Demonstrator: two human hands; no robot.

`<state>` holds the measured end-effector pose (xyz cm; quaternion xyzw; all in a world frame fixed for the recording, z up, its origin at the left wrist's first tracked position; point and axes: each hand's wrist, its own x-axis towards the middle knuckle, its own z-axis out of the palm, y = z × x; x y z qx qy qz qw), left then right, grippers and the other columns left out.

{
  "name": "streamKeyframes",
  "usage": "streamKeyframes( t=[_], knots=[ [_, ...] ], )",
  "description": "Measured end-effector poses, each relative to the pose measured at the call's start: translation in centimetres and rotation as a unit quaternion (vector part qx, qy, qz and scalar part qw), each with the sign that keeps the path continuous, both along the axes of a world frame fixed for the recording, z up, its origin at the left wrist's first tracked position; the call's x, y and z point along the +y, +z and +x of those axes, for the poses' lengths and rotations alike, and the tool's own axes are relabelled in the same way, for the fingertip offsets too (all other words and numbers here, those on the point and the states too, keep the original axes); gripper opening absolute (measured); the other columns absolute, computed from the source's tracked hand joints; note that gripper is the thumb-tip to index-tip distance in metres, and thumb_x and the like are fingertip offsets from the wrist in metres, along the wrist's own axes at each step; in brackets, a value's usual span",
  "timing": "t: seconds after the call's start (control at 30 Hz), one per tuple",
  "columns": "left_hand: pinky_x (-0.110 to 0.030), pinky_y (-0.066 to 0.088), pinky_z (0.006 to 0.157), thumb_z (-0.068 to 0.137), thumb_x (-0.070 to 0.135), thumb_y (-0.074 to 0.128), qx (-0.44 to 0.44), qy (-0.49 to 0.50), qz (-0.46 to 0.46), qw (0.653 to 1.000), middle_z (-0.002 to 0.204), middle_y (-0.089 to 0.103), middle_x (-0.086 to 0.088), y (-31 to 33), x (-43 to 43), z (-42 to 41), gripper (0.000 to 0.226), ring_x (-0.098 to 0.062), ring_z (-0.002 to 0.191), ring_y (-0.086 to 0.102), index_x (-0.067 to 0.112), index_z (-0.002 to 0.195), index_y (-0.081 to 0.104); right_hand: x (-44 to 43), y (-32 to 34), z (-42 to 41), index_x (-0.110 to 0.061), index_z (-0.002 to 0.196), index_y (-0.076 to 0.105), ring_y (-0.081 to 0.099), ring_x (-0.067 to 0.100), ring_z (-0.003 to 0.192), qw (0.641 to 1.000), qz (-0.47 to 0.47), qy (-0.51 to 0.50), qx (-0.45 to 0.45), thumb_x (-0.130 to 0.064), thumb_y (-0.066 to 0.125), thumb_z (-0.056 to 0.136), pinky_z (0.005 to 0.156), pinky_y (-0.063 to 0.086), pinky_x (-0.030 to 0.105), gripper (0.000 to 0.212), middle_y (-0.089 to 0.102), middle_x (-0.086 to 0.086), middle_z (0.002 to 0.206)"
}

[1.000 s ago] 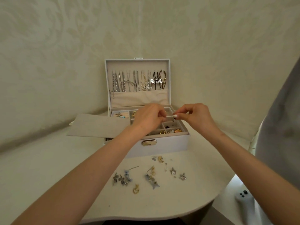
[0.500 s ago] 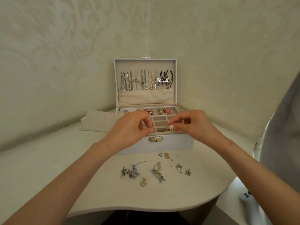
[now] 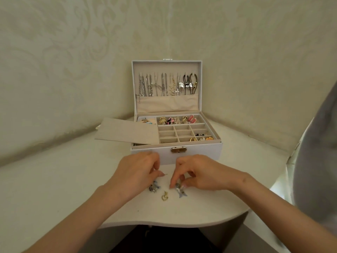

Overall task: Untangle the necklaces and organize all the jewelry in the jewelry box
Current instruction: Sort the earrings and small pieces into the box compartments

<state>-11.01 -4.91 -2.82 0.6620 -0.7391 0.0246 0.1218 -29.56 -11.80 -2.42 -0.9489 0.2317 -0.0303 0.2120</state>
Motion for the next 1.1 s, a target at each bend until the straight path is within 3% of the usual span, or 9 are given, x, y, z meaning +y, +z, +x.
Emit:
streamKeyframes(
  t=[0.13,0.27,0.4,0.5,0.67,0.8,0.9,1.0,1.1],
  knots=[
    [-0.023,0.037,0.068,0.084,0.055,0.056,-0.004,0.022,0.032,0.999,0.096,0.054,0.013,-0.5,0.3,-0.4,0.028,-0.008,0.089,0.054,0.028,0.090,0.049,-0.2,-0.2,0.4,-0.028,0.098,0.073,0.046,-0.007,0.069,1.000,-0.009,-0.007,-0.008,-0.015,0.066,0.085,0.071,0.040,0.025,0.020,0.057,-0.005,0.089],
    [-0.023,0.033,0.066,0.086,0.041,0.061,0.021,0.024,0.040,0.999,0.094,0.052,0.015,-0.6,0.0,-0.3,0.017,-0.007,0.093,0.054,0.030,0.085,0.047,-0.5,-0.4,0.6,-0.029,0.098,0.074,0.053,0.005,0.079,1.000,-0.014,-0.013,-0.018,-0.013,0.061,0.090,0.079,0.045,0.031,0.023,0.060,-0.008,0.089],
    [-0.023,0.030,0.066,0.089,0.032,0.057,0.017,0.028,0.030,0.999,0.097,0.054,0.014,-0.7,-0.2,-0.3,0.009,-0.009,0.097,0.054,0.032,0.085,0.048,-0.5,-0.2,0.9,-0.029,0.099,0.073,0.048,-0.012,0.074,1.000,-0.022,-0.001,-0.007,-0.016,0.067,0.085,0.068,0.035,0.011,0.020,0.059,-0.010,0.091],
    [-0.022,0.033,0.068,0.090,0.030,0.054,0.008,0.027,0.020,0.999,0.098,0.056,0.012,-0.8,-0.3,-0.3,0.005,-0.010,0.098,0.055,0.028,0.093,0.056,-0.5,-0.4,1.2,-0.027,0.093,0.073,0.044,-0.016,0.072,0.999,-0.041,0.005,-0.013,-0.017,0.068,0.082,0.066,0.032,0.012,0.015,0.060,-0.008,0.091],
    [-0.021,0.035,0.069,0.091,0.027,0.049,-0.004,0.020,0.014,1.000,0.092,0.054,0.012,-0.9,-0.2,-0.6,0.011,-0.011,0.096,0.057,0.024,0.097,0.057,-0.8,-0.4,1.1,-0.027,0.086,0.071,0.046,-0.007,0.070,0.998,-0.047,-0.017,-0.042,-0.017,0.071,0.080,0.066,0.036,0.016,0.012,0.058,-0.014,0.085],
    [-0.020,0.035,0.066,0.090,0.026,0.050,0.015,0.024,-0.001,1.000,0.092,0.054,0.013,-0.7,-0.1,0.0,0.004,-0.010,0.092,0.058,0.029,0.087,0.050,-1.2,0.7,0.5,-0.025,0.079,0.071,0.047,0.003,0.065,0.990,0.005,-0.057,-0.131,-0.013,0.076,0.076,0.061,0.033,0.014,0.013,0.057,-0.018,0.078],
    [-0.015,0.033,0.062,0.090,0.026,0.055,0.040,-0.002,-0.007,0.999,0.092,0.057,0.017,0.3,0.2,1.0,0.011,0.002,0.079,0.053,0.032,0.086,0.046,-1.6,1.5,-0.1,-0.029,0.075,0.068,0.041,0.007,0.060,0.976,0.065,-0.072,-0.195,-0.010,0.077,0.074,0.060,0.034,0.019,0.020,0.061,-0.010,0.082],
    [-0.009,0.032,0.062,0.088,0.027,0.061,0.043,-0.073,0.065,0.994,0.092,0.055,0.022,1.3,0.7,2.2,0.018,0.016,0.075,0.045,0.038,0.088,0.048,-2.0,1.6,-0.3,-0.032,0.072,0.068,0.040,0.015,0.061,0.965,0.101,-0.083,-0.227,-0.009,0.076,0.076,0.059,0.035,0.025,0.024,0.065,0.007,0.086],
    [-0.006,0.031,0.066,0.087,0.023,0.063,0.019,-0.117,0.107,0.987,0.098,0.051,0.022,1.3,0.7,2.7,0.019,0.022,0.078,0.041,0.040,0.092,0.055,-2.2,1.6,-0.4,-0.032,0.068,0.068,0.039,0.013,0.059,0.954,0.123,-0.121,-0.247,-0.009,0.075,0.077,0.057,0.035,0.026,0.026,0.061,0.013,0.072]
  ],
)
